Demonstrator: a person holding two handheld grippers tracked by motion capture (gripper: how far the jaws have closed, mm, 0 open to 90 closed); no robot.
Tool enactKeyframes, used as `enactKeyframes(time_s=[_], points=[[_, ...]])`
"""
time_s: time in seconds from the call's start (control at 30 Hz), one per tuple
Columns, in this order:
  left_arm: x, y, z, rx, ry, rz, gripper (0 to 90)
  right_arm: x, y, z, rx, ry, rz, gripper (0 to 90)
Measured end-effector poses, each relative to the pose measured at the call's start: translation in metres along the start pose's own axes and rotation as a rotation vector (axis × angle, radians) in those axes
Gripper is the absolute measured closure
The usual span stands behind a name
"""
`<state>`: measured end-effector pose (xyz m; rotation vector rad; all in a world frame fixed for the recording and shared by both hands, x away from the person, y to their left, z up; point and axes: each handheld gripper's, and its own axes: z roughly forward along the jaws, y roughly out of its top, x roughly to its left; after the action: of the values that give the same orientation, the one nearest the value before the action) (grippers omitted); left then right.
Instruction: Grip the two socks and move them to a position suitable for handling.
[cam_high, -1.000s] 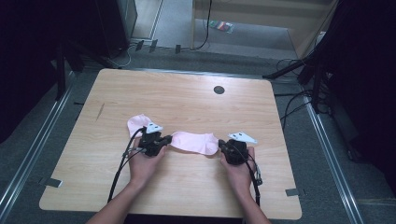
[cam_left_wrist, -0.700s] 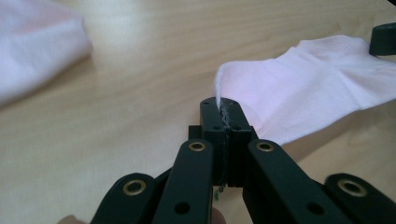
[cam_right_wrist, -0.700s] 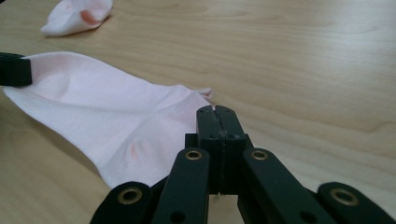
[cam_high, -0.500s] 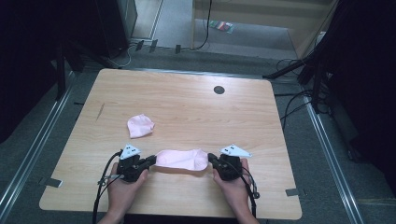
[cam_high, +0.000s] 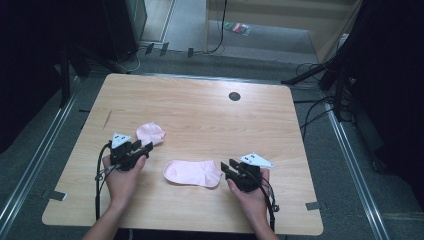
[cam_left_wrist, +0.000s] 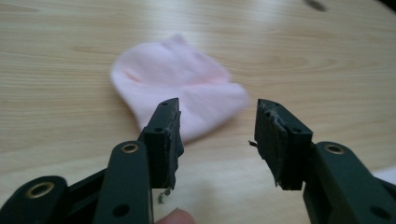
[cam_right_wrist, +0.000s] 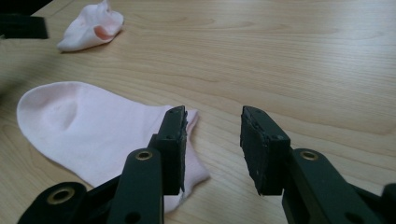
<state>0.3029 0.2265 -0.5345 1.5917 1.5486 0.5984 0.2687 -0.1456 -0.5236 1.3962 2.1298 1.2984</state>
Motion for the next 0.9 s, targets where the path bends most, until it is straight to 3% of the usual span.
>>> enactKeyframes(time_s=[0.07, 0.1, 0.23, 0.3, 0.37, 0.43, 0.53, 0.6, 0.67, 0.73, 0.77, 0.83, 0.9], points=[[0.011, 0.002, 0.007, -0.007, 0.051, -0.026, 47.8, 0.006, 0.0, 0.004, 0.011, 0.008, -0.013, 59.0], [0.015, 0.002, 0.01, -0.005, 0.055, -0.049, 47.6, 0.011, -0.001, 0.007, 0.016, 0.015, -0.023, 58.4], [0.025, 0.0, 0.016, 0.002, 0.047, -0.084, 47.0, 0.03, 0.002, 0.019, 0.035, 0.06, -0.029, 58.4], [0.025, 0.0, 0.014, 0.008, 0.034, -0.074, 48.1, 0.045, 0.004, 0.028, 0.058, 0.103, -0.044, 61.4], [0.019, 0.0, 0.004, -0.013, -0.026, -0.066, 50.3, 0.059, 0.004, 0.038, 0.069, 0.11, -0.071, 63.0], [0.006, -0.002, -0.012, -0.043, -0.118, -0.044, 55.9, 0.068, 0.002, 0.045, 0.073, 0.067, -0.085, 65.2], [-0.016, -0.008, -0.033, -0.044, -0.233, 0.037, 67.4, 0.064, 0.0, 0.042, 0.078, 0.03, -0.066, 70.1], [-0.033, -0.014, -0.045, -0.037, -0.319, 0.067, 76.6, 0.054, -0.001, 0.033, 0.068, 0.0, -0.062, 75.3], [-0.046, -0.019, -0.048, -0.021, -0.39, 0.099, 83.4, 0.041, -0.003, 0.022, 0.058, -0.026, -0.046, 81.6], [-0.061, -0.023, -0.047, 0.012, -0.434, 0.151, 87.3, 0.03, -0.006, 0.016, 0.068, -0.016, -0.033, 85.8], [-0.066, -0.025, -0.044, 0.031, -0.439, 0.171, 88.3, 0.026, -0.008, 0.015, 0.082, -0.004, -0.024, 87.3], [-0.074, -0.031, -0.033, 0.076, -0.401, 0.215, 90.0, 0.021, -0.014, 0.017, 0.107, -0.011, -0.03, 89.1], [-0.074, -0.036, -0.021, 0.135, -0.36, 0.206, 90.0, 0.021, -0.018, 0.022, 0.13, -0.006, -0.031, 90.0]])
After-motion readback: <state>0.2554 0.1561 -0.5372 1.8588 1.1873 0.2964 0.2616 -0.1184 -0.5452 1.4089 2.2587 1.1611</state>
